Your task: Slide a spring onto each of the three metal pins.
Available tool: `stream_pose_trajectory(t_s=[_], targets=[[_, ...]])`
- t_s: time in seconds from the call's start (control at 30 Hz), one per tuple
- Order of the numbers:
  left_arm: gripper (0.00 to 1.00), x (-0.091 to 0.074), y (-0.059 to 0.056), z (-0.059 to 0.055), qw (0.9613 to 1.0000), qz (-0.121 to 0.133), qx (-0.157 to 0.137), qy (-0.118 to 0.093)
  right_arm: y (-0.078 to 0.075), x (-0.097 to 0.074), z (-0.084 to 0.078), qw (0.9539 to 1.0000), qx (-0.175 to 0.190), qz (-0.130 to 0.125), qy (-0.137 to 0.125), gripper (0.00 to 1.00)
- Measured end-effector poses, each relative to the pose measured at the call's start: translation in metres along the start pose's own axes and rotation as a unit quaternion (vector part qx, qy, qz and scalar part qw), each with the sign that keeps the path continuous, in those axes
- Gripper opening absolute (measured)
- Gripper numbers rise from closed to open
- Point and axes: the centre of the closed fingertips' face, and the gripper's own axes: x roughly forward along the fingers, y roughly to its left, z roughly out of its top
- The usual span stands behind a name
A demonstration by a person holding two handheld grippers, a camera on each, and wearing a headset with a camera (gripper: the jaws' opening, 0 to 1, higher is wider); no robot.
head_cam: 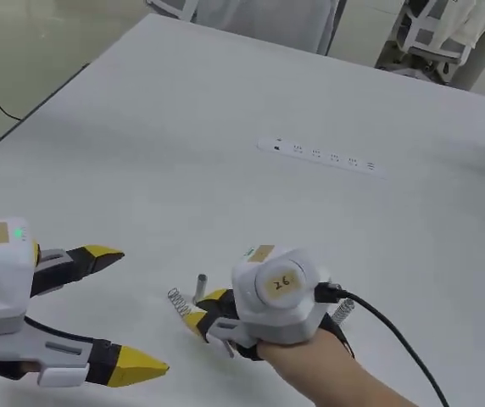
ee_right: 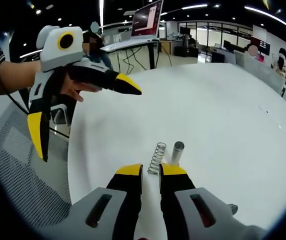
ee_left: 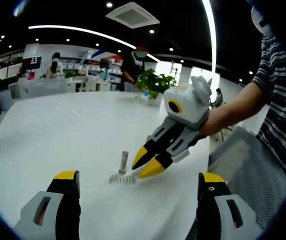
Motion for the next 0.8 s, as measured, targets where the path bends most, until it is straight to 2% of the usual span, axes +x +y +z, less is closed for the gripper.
stream_pose_trajectory(t_s=[0.13,0.6,0.8], targets=[[0.95,-0.001,0.001,-0.001,1.0,0.002,-0.003,-0.001,-0.002,0.005,-0.006,0.9999,0.001,-0.004,0.011,0.1],[0.95,-0.003,0.0,-0.007,0.9999,0.003,-0.01,0.002,-0.003,0.017,-0.008,0.9997,-0.004,-0.007,0.023,0.09],[0.95,-0.005,0.001,-0.01,0.9999,0.005,-0.013,0.005,-0.003,0.019,-0.011,0.9993,-0.023,-0.014,0.027,0.08]])
